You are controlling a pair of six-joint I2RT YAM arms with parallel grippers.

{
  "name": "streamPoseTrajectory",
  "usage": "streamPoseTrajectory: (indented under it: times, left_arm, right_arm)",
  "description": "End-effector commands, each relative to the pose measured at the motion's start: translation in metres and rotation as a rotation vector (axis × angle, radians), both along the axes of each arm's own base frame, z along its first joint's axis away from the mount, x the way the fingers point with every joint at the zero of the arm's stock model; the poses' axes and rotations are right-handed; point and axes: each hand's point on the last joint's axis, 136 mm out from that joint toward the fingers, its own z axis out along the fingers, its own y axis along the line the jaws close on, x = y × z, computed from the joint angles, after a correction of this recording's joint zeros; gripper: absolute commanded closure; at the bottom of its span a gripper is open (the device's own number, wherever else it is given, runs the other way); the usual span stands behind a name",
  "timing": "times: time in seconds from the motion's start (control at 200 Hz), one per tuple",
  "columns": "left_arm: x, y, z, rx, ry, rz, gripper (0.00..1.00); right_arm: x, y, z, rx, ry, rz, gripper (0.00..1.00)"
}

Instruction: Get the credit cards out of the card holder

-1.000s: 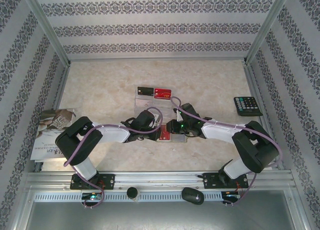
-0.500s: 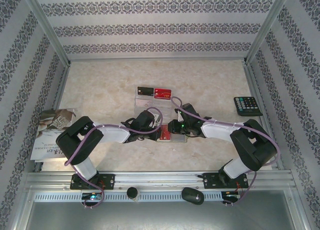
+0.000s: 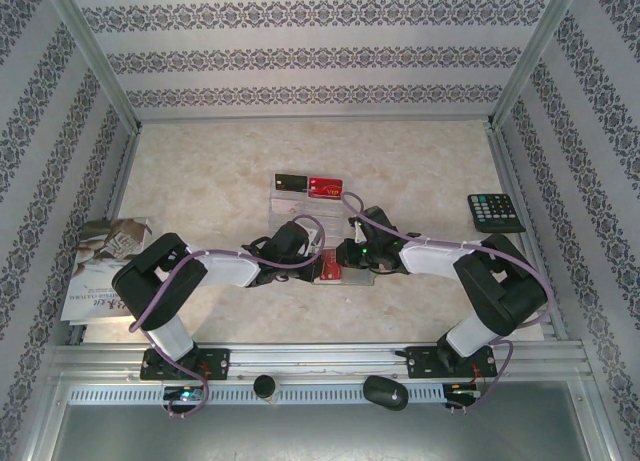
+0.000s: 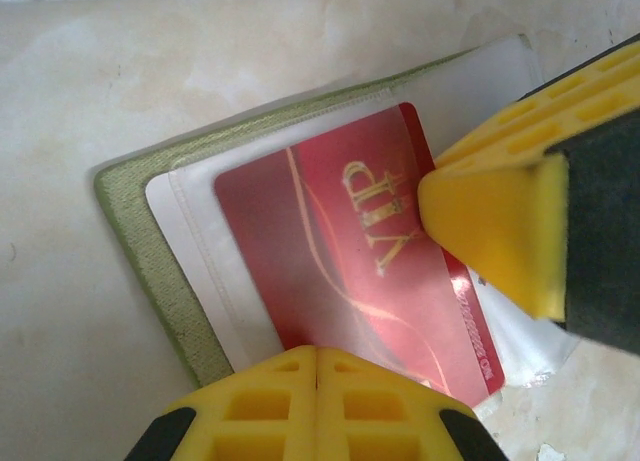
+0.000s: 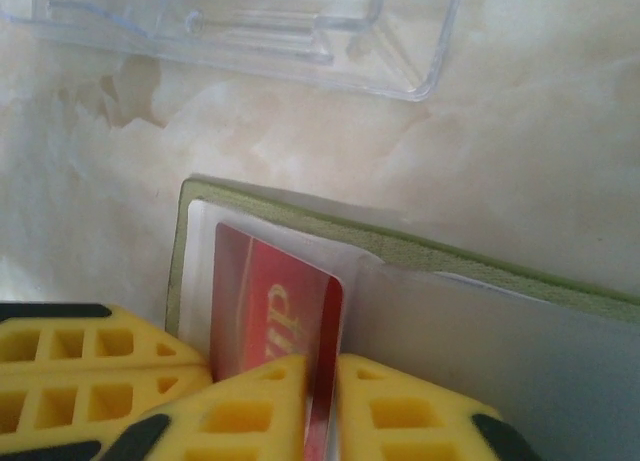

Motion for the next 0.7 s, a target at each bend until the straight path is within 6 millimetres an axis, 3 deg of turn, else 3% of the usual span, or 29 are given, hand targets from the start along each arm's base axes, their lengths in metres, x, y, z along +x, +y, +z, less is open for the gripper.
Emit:
streamPoseTrajectory:
  times: [0.0, 0.07, 0.545, 0.694]
  left_arm:
    - [-0.016, 0.008, -0.023, 0.049, 0.069, -0.013, 1.00]
    - [-0.016, 0.009, -0.023, 0.055, 0.067, -0.012, 1.00]
    - [-0.019, 0.012, -0.027, 0.060, 0.081, -0.008, 1.00]
    - [-0.019, 0.011, -0.027, 0.056, 0.084, -0.012, 1.00]
  right_arm:
    - [0.002, 0.001, -0.002, 0.028, 0.008, -0.011, 0.93]
    - [0.002, -0.002, -0.002, 0.023, 0.002, -0.020, 1.00]
    - [-0.004, -0.037, 0.016, -0.083, -0.080, -0.083, 1.00]
    - [-0.006, -0.038, 0.020, -0.082, -0.090, -0.088, 1.00]
